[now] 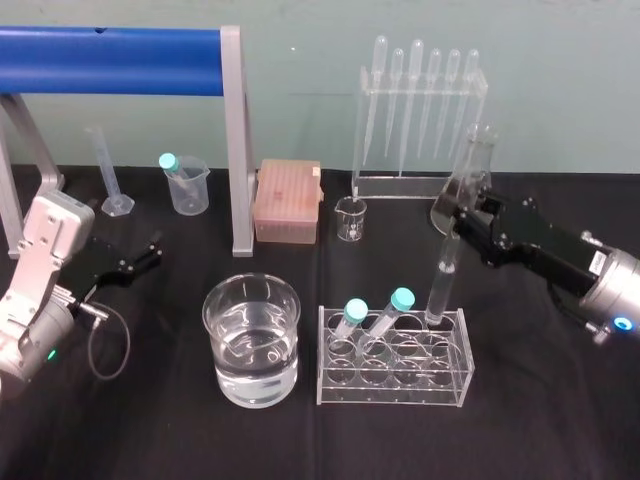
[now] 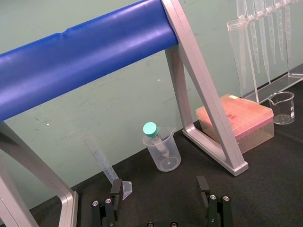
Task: Hold the test tube with one hand and immerse one end into the beaker, then return it to the test tube rack.
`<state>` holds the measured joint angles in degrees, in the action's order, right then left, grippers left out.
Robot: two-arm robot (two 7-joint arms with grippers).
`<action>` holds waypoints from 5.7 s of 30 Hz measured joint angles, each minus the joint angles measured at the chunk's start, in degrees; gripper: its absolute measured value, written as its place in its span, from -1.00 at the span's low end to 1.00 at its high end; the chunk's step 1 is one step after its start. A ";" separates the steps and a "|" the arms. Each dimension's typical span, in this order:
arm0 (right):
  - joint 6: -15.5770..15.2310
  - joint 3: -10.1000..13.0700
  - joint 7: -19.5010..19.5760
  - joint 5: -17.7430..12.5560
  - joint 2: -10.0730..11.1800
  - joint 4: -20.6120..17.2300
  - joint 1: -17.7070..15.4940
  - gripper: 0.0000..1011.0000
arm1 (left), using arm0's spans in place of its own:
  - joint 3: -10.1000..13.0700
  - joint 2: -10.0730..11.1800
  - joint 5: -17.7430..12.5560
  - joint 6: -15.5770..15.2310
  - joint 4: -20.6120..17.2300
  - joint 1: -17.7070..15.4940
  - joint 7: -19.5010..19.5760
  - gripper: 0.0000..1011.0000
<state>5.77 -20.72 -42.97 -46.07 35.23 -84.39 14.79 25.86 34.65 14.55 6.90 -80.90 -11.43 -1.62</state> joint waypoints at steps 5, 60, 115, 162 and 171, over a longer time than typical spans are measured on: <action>2.24 0.06 -0.57 0.33 -0.91 0.75 1.13 -0.54 | 0.00 0.00 0.00 0.00 0.00 0.00 0.00 0.98; 5.04 -1.48 0.96 6.42 -5.61 7.89 6.31 -0.54 | 0.00 0.00 0.00 0.00 0.00 0.00 0.00 0.98; 2.97 -12.92 -20.81 -1.30 -13.69 13.50 22.20 -0.54 | 0.00 0.00 0.00 0.00 0.00 0.00 0.00 0.98; 1.72 -23.29 -26.91 1.86 -23.31 33.92 30.73 -0.54 | 0.00 0.00 0.00 0.00 0.00 0.00 0.00 0.98; 1.25 -23.59 -27.86 3.29 -24.03 35.88 31.37 -0.54 | 0.00 0.00 0.00 0.00 0.00 0.00 0.00 0.98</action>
<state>7.02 -44.31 -70.83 -42.79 11.20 -48.52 46.16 25.86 34.65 14.55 6.91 -80.90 -11.43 -1.62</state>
